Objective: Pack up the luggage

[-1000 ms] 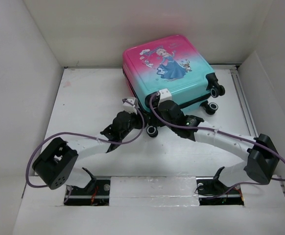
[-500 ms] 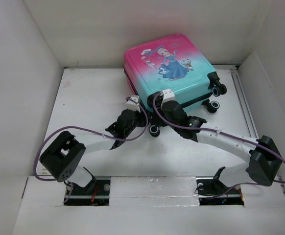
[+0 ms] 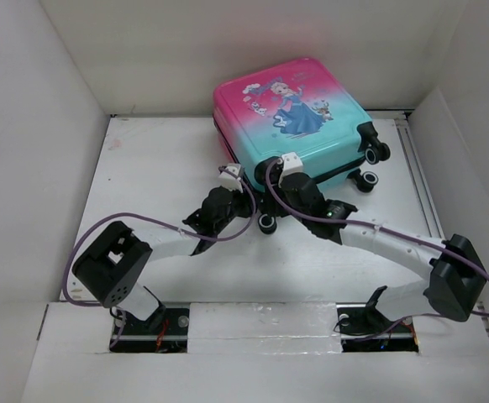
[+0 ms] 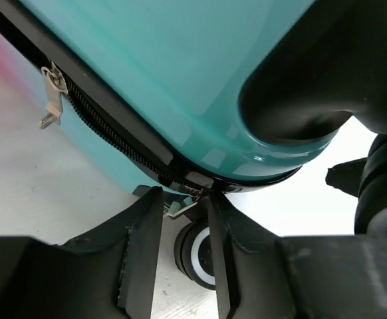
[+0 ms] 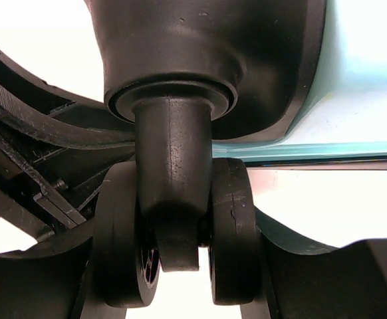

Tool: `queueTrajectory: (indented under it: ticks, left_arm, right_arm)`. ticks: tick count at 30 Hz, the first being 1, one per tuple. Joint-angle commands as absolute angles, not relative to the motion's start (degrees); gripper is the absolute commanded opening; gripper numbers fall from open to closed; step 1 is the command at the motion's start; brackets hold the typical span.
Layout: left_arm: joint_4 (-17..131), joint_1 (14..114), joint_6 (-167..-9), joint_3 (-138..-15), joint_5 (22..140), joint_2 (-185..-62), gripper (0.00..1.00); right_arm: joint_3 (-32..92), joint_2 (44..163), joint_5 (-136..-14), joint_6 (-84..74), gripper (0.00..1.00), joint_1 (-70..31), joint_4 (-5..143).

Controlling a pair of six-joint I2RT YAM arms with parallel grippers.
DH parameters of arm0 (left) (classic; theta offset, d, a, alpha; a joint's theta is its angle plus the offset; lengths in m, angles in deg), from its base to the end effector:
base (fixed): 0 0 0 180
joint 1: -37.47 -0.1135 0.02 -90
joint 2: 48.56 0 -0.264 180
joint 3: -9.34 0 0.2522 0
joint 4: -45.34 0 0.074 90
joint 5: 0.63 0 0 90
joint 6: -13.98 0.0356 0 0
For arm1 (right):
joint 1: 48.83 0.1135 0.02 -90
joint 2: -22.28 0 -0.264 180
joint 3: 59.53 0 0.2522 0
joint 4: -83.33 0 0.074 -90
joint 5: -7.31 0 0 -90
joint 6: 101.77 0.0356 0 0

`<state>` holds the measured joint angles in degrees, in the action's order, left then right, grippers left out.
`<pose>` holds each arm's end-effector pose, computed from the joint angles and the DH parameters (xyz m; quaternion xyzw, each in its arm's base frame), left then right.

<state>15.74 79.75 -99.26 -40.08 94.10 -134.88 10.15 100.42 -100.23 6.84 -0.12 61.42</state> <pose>0.2338 -0.2086 0.2116 0.0972 0.7442 -0.3311 0.5719 0.2115 0.2246 0.2802 -0.1495 0.8478 0.1623 0.4823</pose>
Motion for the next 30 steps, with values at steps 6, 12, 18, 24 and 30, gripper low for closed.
queueTrajectory:
  ticks: [6, 12, 18, 24, 30]
  left_arm:
    - [13.74, 79.48, -97.29, -44.14, 101.13, -137.24, 0.00]
    - [17.70, 79.48, -95.62, -42.40, 105.52, -135.13, 0.00]
    - [20.16, 75.53, -98.07, -38.00, 107.72, -130.48, 0.00]
    - [25.95, 75.53, -98.08, -38.26, 114.32, -127.57, 0.00]
    - [32.72, 70.89, -103.52, -41.51, 117.67, -129.24, 0.00]
  right_arm:
    - [10.48, 92.42, -95.96, 6.77, 0.00, 1.44, 74.49]
    - [6.44, 88.38, -96.59, 7.30, 0.00, 0.03, 74.49]
    - [2.40, 83.63, -97.11, 6.61, 0.00, -0.58, 72.65]
    - [1.07, 80.38, -95.79, 5.98, 0.00, 0.64, 69.75]
    - [1.07, 80.54, -94.30, 5.28, 0.00, 3.45, 69.74]
